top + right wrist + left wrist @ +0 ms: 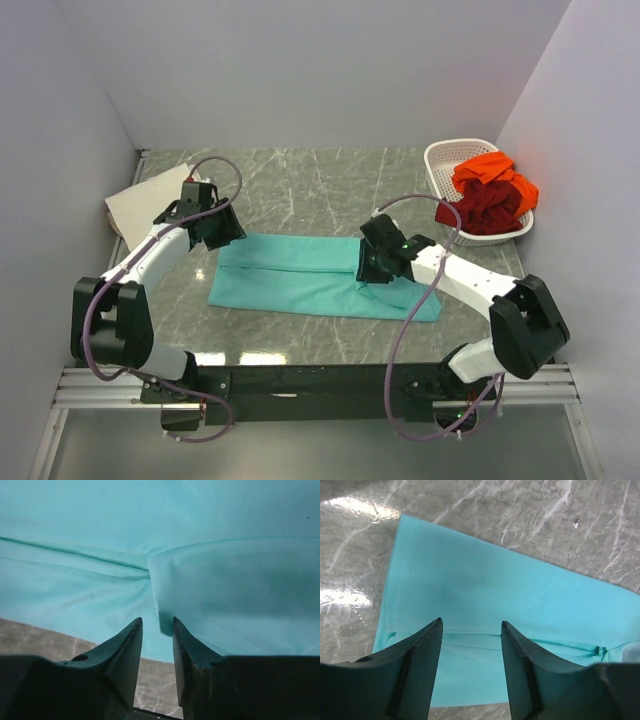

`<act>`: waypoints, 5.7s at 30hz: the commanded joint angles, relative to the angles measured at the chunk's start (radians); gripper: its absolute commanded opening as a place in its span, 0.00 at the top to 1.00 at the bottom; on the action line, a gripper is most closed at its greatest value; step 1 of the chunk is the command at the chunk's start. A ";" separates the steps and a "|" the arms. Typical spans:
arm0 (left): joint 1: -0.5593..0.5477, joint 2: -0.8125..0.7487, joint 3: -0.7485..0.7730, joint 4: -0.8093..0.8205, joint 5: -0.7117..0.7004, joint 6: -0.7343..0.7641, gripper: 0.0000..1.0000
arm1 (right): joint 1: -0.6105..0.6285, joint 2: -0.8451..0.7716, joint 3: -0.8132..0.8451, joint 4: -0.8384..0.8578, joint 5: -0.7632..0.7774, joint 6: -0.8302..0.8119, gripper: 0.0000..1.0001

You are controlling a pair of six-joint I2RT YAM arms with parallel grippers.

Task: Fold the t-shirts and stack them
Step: Fold the tshirt

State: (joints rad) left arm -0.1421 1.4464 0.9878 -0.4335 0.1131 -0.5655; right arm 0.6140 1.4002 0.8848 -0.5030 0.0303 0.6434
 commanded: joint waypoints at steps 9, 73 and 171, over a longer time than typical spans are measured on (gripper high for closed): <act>-0.013 0.022 0.006 0.044 0.023 -0.011 0.44 | 0.021 0.100 0.006 0.103 0.022 -0.024 0.70; -0.186 -0.187 -0.397 0.124 -0.070 -0.231 0.40 | -0.372 0.689 0.704 -0.183 0.115 -0.214 0.47; -0.651 0.028 -0.353 0.286 0.215 -0.290 0.42 | -0.241 0.919 0.979 -0.305 -0.230 -0.140 0.49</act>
State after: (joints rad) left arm -0.7712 1.4246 0.6048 -0.1608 0.3264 -0.8577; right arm 0.3725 2.2513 1.7992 -0.7853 -0.2173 0.4995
